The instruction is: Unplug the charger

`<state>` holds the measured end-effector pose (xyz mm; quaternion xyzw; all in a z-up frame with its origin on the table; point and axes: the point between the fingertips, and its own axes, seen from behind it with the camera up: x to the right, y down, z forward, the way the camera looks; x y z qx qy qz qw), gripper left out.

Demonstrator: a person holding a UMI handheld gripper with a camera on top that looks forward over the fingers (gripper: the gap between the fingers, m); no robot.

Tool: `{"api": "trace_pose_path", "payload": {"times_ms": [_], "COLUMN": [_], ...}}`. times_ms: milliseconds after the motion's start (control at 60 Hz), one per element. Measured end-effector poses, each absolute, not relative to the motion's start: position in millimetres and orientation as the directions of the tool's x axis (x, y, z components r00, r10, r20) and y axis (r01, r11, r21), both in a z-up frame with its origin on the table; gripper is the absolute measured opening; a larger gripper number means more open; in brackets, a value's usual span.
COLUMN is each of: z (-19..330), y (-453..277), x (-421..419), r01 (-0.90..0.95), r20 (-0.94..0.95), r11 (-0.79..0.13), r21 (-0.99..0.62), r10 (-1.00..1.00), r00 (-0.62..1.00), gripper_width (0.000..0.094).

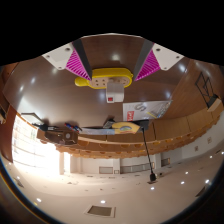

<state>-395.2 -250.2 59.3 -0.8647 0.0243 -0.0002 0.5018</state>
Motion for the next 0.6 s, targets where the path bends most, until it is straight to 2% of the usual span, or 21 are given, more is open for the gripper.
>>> {"api": "trace_pose_path", "payload": {"times_ms": [117, 233, 267, 333, 350, 450, 600], "z": [53.2, 37.1, 32.7, 32.4, 33.8, 32.8, 35.0], "y": [-201.6, -164.0, -158.8, -154.3, -153.3, -154.8, -155.3], "x": [-392.0, -392.3, -390.1, -392.2, -395.0, -395.3, -393.5], "r01": [-0.057, -0.046, -0.043, -0.046, -0.053, -0.065, -0.054], "r20": [-0.019, 0.011, 0.017, 0.007, -0.006, -0.016, 0.000], "r11": [-0.471, -0.481, -0.480, -0.473, -0.466, -0.456, -0.463], "r21": [-0.880, -0.876, -0.876, -0.880, -0.883, -0.887, -0.885], "r10": [-0.087, -0.116, -0.119, -0.109, -0.103, -0.111, -0.117], "r00": [0.996, 0.993, 0.993, 0.994, 0.995, 0.994, 0.993], "gripper_width": [0.0831, 0.0712, 0.0641, 0.0424, 0.0400, 0.0370, 0.0276]}}
